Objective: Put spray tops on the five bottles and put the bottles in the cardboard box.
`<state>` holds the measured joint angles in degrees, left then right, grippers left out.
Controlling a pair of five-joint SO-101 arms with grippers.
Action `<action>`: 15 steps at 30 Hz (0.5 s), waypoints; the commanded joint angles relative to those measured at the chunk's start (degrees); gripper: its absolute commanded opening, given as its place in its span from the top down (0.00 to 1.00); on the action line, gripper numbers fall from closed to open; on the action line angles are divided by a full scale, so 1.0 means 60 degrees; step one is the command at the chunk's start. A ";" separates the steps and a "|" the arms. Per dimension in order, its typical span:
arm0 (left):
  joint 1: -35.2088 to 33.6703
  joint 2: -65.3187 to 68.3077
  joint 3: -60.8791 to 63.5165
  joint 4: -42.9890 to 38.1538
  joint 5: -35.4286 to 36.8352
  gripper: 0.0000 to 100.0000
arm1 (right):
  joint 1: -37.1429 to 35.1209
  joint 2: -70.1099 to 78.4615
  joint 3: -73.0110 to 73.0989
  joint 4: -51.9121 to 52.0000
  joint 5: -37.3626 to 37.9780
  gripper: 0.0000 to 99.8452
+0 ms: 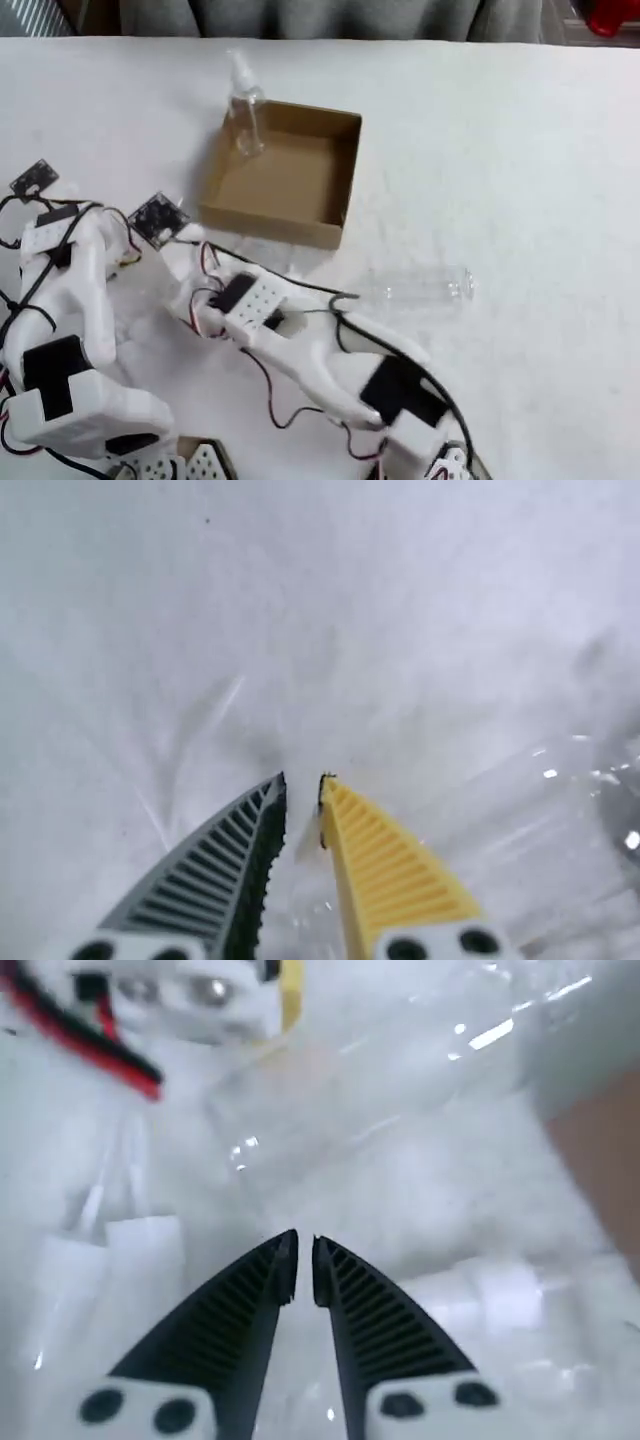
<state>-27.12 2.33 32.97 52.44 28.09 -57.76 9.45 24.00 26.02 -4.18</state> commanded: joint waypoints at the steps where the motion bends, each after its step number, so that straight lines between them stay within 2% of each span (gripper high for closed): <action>1: 0.0168 -0.0125 -0.0176 -0.0220 0.0059 0.93 | -0.0051 -0.1106 0.0205 0.0066 0.0015 0.98; 7: 0.0154 -0.0125 -0.0176 -0.0220 0.0059 0.93 | 0.0110 -0.2000 0.0542 0.0476 0.0337 0.98; 15: 0.0139 -0.0125 -0.0176 -0.0220 0.0044 0.92 | 0.0828 -0.3670 0.0542 0.1985 0.3868 0.98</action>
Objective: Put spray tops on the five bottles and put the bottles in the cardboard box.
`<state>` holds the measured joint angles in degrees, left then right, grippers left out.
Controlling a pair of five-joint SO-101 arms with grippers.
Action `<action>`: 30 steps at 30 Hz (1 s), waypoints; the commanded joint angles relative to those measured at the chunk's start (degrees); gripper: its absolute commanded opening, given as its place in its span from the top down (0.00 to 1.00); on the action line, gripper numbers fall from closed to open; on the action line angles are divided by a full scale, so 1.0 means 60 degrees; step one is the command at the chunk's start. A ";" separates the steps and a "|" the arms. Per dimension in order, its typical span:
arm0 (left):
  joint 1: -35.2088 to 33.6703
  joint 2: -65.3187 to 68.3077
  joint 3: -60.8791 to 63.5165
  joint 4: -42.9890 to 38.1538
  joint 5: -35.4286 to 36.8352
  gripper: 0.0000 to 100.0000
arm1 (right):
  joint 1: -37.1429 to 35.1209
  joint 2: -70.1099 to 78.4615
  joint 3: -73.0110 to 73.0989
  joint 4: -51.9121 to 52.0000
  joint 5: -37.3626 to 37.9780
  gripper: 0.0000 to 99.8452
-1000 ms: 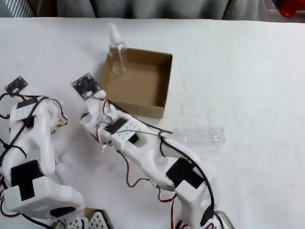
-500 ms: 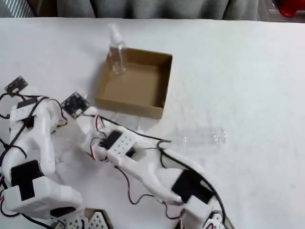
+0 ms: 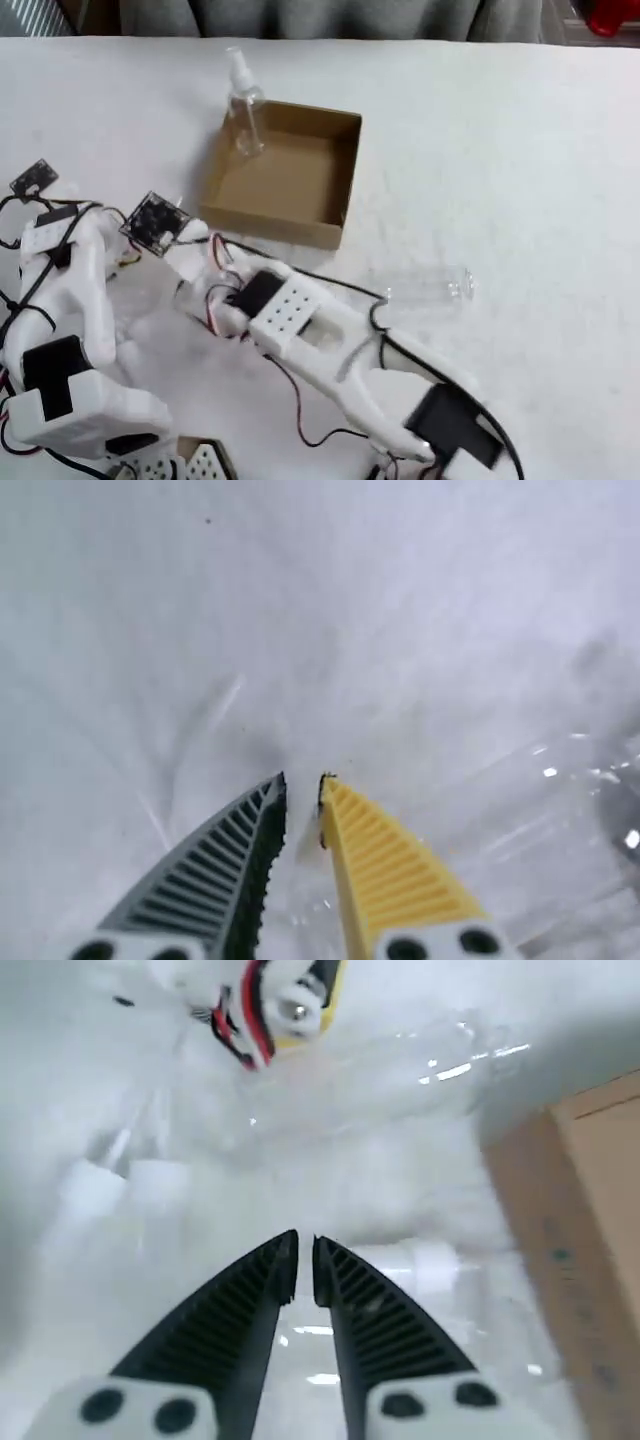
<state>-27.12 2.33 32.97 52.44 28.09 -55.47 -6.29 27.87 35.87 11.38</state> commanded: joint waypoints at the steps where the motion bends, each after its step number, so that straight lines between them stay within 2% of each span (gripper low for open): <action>1: 0.0139 -0.0125 -0.0176 -0.0220 0.0044 0.92 | 0.0608 -0.1341 -0.0103 0.0505 0.1919 0.98; 4: 0.0051 -0.0125 -0.0176 -0.0220 0.0029 0.92 | 0.0930 -0.1985 -0.0029 0.1223 0.3971 0.98; 7: -0.0066 -0.0125 -0.0161 -0.0440 -0.0527 0.92 | 0.0901 -0.2308 0.0234 0.1751 0.5626 0.98; 15: -0.0212 -0.0081 -0.0176 -0.0557 -0.0879 0.92 | 0.0945 -0.2615 0.0733 0.2615 0.8161 0.98; 22: -0.0212 -0.0066 -0.0176 -0.0557 -0.0894 0.92 | 0.1106 -0.2469 0.0747 0.2220 0.8352 0.87; 26: -0.0227 -0.0066 -0.0176 -0.0571 -0.0894 0.92 | 0.1341 -0.1736 0.0689 0.1487 0.8410 0.85; 30: -0.0212 -0.0066 -0.0176 -0.0571 -0.0894 0.92 | 0.1575 -0.0593 -0.0352 0.1824 0.8440 0.82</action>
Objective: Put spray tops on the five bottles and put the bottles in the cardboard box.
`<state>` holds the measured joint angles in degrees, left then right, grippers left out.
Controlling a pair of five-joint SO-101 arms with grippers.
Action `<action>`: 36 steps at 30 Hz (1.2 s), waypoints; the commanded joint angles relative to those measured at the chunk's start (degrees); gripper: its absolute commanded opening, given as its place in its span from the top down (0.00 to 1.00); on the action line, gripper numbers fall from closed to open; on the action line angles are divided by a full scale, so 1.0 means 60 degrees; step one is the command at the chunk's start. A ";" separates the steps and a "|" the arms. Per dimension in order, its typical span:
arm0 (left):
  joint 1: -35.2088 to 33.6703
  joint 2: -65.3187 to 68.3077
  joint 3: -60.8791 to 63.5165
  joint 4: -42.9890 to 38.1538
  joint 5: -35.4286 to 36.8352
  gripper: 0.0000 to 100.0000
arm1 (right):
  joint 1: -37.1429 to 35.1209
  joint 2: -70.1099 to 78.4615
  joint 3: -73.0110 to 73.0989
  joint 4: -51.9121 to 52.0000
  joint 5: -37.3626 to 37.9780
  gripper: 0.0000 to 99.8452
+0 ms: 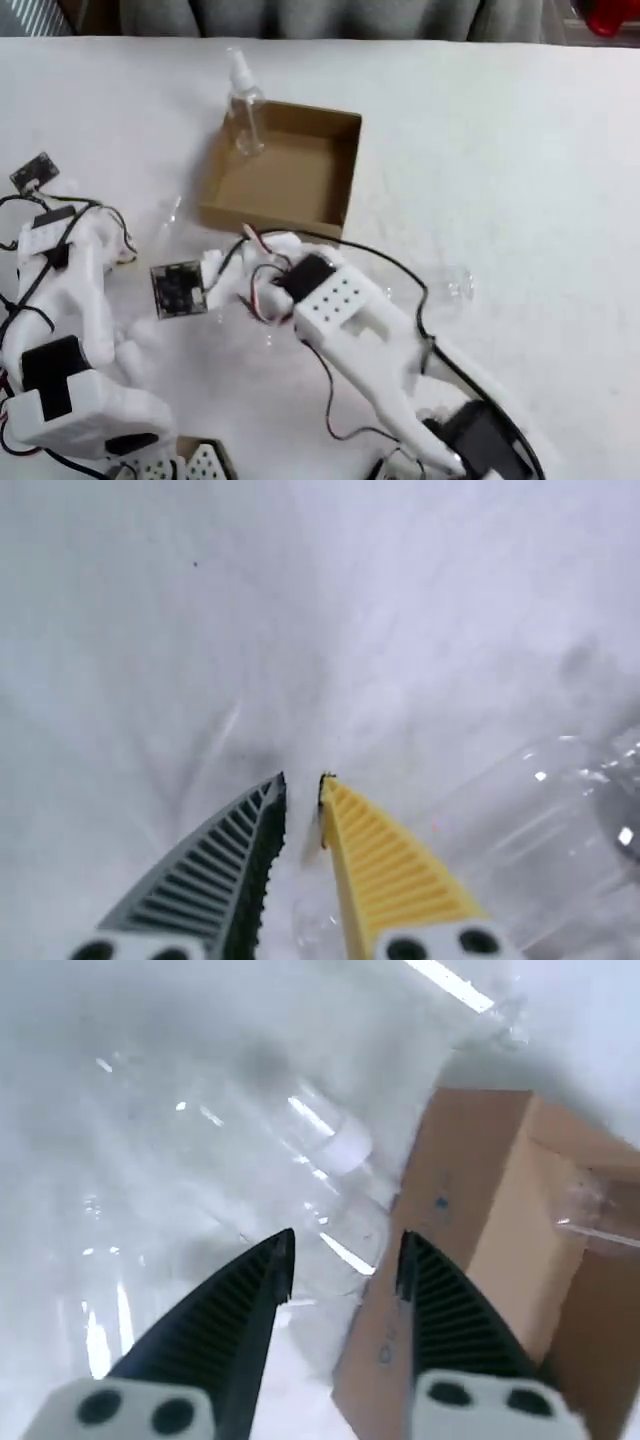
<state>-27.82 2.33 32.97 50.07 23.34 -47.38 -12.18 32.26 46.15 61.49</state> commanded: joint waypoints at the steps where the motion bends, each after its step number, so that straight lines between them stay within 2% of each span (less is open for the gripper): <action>1: -0.0095 -0.0066 -0.0176 -0.0176 -0.0103 0.92 | 0.0256 0.0681 -0.1509 0.0344 0.0103 0.82; 7: -0.0095 -0.0066 -0.0117 -0.0513 -0.0103 0.92 | 0.0242 0.2645 -0.3634 0.1531 0.0835 0.82; 13: -0.0095 -0.0066 -0.0117 -0.0513 -0.0103 0.92 | 0.0227 0.4212 -0.4410 0.1575 0.1319 0.82; 18: -0.0081 -0.0066 -0.0132 -0.0513 -0.0103 0.92 | 0.0227 0.4300 -0.4762 0.1663 0.1304 0.82; 25: -0.0081 -0.0066 -0.0132 -0.0513 -0.0103 0.92 | -0.0418 0.4242 -0.4791 0.1912 0.1158 0.82; 30: -0.0081 -0.0066 -0.0132 -0.0513 -0.0103 0.92 | -0.0535 0.3070 -0.4733 0.2982 0.1158 0.82; 36: -0.0081 -0.0066 -0.0132 -0.0513 -0.0103 0.92 | -0.0549 0.2762 -0.4733 0.2777 0.1128 0.82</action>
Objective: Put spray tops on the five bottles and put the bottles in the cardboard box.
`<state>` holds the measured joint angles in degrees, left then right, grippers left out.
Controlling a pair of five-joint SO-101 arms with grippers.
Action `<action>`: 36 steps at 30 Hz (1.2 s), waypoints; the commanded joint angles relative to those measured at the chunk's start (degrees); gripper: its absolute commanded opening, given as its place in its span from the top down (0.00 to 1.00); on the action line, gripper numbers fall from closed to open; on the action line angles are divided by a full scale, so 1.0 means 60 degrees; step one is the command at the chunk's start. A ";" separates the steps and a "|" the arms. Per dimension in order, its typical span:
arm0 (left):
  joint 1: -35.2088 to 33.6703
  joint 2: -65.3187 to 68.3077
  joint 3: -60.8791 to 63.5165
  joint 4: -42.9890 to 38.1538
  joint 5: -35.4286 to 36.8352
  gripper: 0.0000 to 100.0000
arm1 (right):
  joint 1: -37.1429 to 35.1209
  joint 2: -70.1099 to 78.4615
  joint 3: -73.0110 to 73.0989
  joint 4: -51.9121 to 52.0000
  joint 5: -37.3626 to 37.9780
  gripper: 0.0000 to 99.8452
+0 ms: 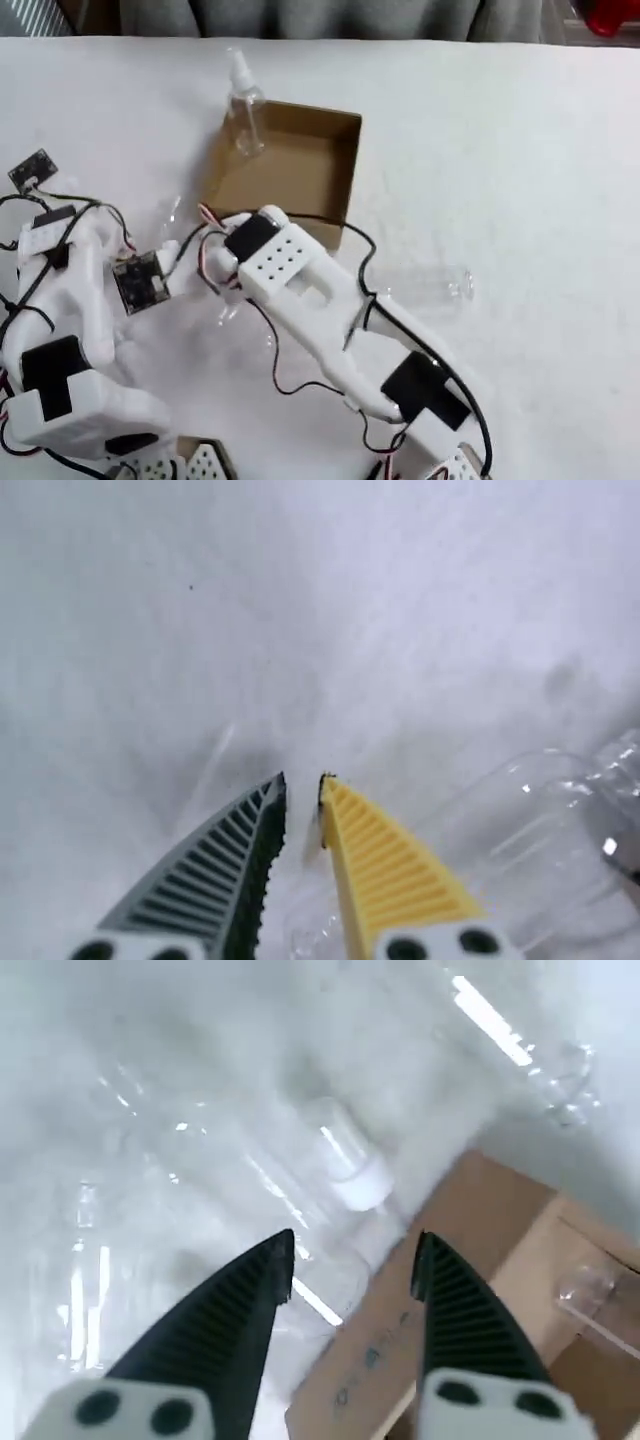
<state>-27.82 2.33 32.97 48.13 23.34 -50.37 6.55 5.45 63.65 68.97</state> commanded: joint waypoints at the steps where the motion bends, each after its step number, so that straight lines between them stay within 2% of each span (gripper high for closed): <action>1: -0.0081 -0.0066 -0.0132 -0.0190 -0.0103 0.92 | -0.0051 -0.0183 -0.0264 -0.0330 -0.0117 0.82; 13: -0.0081 -0.0051 -0.0132 -0.0190 -0.0103 0.92 | -0.0051 0.1443 -0.0337 -0.1853 -0.0132 0.82; 17: -0.0081 -0.0051 -0.0132 -0.0190 -0.0103 0.92 | -0.0007 0.1810 -0.0337 -0.2484 -0.0777 0.82; 28: -0.0081 -0.0051 -0.0132 -0.0190 -0.0103 0.92 | -0.0344 0.1985 -0.0308 -0.1648 -0.0747 0.82; 36: -0.0081 -0.0051 -0.0117 -0.0190 -0.0103 0.92 | -0.0286 0.1179 -0.0278 -0.0242 -0.0337 0.82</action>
<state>-27.82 2.33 32.97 48.13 23.25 -51.87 16.66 4.57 58.55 66.24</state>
